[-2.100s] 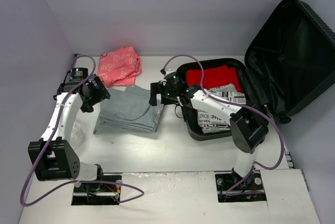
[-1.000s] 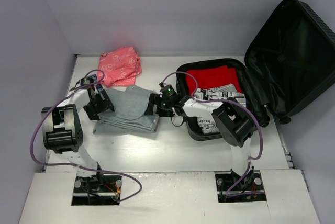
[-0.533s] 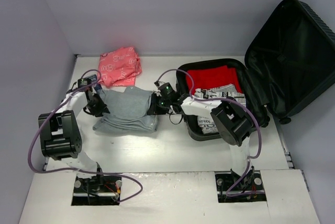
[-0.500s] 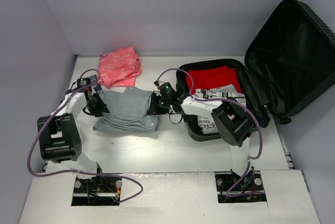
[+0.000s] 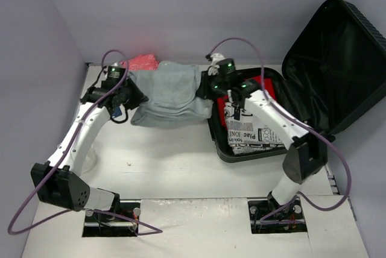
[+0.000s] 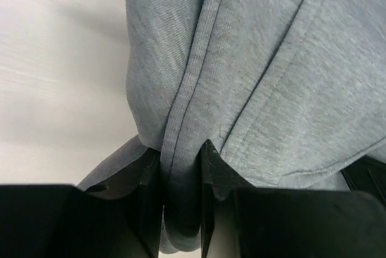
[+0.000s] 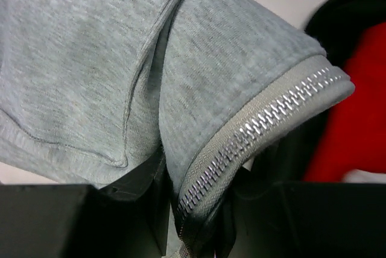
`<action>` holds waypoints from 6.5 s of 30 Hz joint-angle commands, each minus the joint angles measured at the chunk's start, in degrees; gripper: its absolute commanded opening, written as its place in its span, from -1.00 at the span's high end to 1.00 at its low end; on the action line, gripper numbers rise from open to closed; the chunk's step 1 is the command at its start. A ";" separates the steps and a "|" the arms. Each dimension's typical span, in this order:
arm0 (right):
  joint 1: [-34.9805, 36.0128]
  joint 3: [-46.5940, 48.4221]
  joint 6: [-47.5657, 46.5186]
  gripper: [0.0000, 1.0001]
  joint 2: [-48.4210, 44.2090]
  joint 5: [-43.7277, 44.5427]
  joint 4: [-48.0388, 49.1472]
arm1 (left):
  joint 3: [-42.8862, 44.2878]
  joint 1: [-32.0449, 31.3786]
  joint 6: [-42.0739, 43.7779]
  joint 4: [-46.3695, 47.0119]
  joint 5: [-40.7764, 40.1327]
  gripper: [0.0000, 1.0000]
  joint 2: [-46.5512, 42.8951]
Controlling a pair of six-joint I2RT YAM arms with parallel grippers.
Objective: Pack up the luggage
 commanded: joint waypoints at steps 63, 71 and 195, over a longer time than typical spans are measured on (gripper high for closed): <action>-38.12 7.05 -26.07 -0.28 4.67 2.99 0.62 | 31.57 -35.04 -17.43 10.09 -5.95 -0.04 37.25; -32.50 9.42 -27.73 -0.56 -1.85 1.94 0.62 | 33.17 -30.83 -6.88 6.04 -11.67 -0.41 30.23; 11.10 -1.39 6.28 0.18 28.91 -14.14 26.98 | -23.97 14.18 10.89 20.89 8.89 0.03 16.17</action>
